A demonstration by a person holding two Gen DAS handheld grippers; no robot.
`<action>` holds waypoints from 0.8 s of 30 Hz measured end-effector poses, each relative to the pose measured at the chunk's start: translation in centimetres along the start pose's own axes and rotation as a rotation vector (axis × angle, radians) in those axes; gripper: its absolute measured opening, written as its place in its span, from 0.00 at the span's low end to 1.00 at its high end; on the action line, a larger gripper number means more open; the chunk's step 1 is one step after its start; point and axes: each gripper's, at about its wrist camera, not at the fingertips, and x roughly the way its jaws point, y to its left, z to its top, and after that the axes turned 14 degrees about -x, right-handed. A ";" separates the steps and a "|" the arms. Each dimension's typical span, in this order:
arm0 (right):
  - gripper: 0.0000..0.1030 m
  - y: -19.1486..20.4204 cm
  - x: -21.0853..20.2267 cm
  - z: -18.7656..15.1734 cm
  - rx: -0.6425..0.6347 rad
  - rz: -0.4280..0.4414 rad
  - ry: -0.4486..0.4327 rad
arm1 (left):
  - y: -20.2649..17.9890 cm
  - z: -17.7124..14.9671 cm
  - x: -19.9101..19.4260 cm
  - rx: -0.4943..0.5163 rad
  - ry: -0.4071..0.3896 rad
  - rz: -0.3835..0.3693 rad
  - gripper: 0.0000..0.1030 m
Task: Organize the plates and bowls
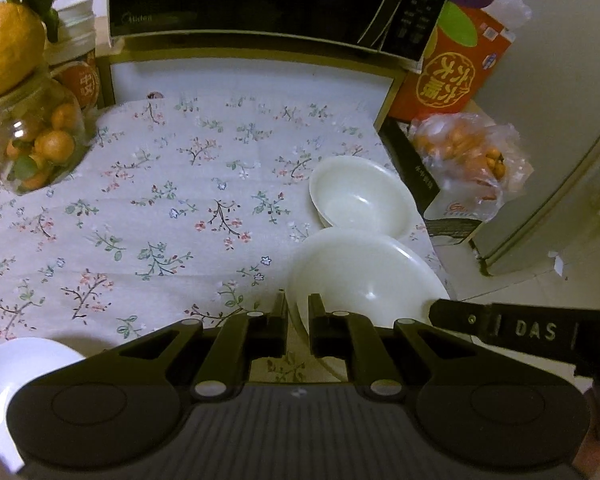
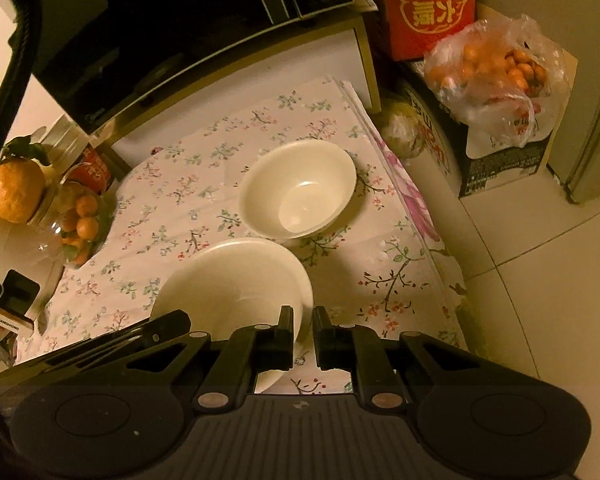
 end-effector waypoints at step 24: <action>0.10 2.4 -3.9 -2.0 -0.050 0.062 -0.091 | 2.3 -1.2 -4.3 -0.068 -0.016 -0.041 0.09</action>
